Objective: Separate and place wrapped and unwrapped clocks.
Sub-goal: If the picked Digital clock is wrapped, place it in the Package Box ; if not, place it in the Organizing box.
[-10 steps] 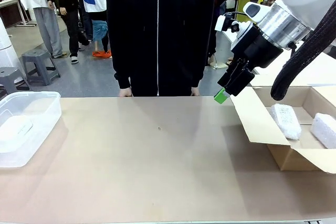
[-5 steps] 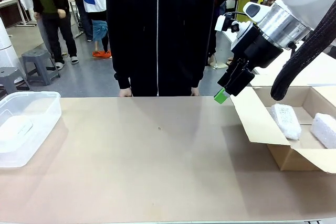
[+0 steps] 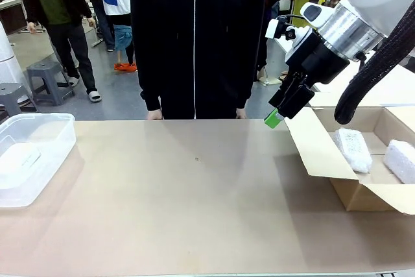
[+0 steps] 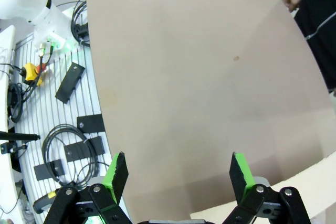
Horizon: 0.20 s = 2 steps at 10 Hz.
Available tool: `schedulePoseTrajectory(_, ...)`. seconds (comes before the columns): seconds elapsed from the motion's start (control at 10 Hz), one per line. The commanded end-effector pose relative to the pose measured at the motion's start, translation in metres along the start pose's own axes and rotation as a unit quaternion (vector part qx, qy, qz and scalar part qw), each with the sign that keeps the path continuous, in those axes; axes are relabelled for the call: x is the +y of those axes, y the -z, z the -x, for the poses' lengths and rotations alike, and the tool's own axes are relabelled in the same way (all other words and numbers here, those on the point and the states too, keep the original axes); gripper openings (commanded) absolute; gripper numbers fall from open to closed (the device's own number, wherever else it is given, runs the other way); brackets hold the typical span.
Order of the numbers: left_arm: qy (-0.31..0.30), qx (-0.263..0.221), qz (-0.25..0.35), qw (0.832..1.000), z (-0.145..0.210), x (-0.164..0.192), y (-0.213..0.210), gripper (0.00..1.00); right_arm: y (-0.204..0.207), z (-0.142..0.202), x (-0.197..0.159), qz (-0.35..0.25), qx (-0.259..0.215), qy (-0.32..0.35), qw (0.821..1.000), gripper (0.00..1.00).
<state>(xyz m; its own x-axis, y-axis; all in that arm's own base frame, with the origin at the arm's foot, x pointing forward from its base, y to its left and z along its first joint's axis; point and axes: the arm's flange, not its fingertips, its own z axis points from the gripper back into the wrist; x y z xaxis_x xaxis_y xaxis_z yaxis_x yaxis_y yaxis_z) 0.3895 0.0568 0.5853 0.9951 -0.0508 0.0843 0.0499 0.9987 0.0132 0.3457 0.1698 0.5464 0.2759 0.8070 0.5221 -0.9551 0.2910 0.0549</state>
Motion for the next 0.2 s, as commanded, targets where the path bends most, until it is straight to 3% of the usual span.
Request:
schedulePoseTrajectory(0.0, 0.003, -0.002, -0.002, 1.000, 0.0001, 0.0001, -0.0025, 1.00, -0.0001, -0.0030, -0.0003, -0.005, 0.000, 0.009, 1.000, 1.00)
schedulePoseTrajectory(0.1, 0.003, -0.002, -0.002, 1.000, 0.0001, 0.0001, -0.0025, 1.00, -0.0001, -0.0030, -0.0003, -0.005, 0.000, 0.009, 1.000, 1.00)
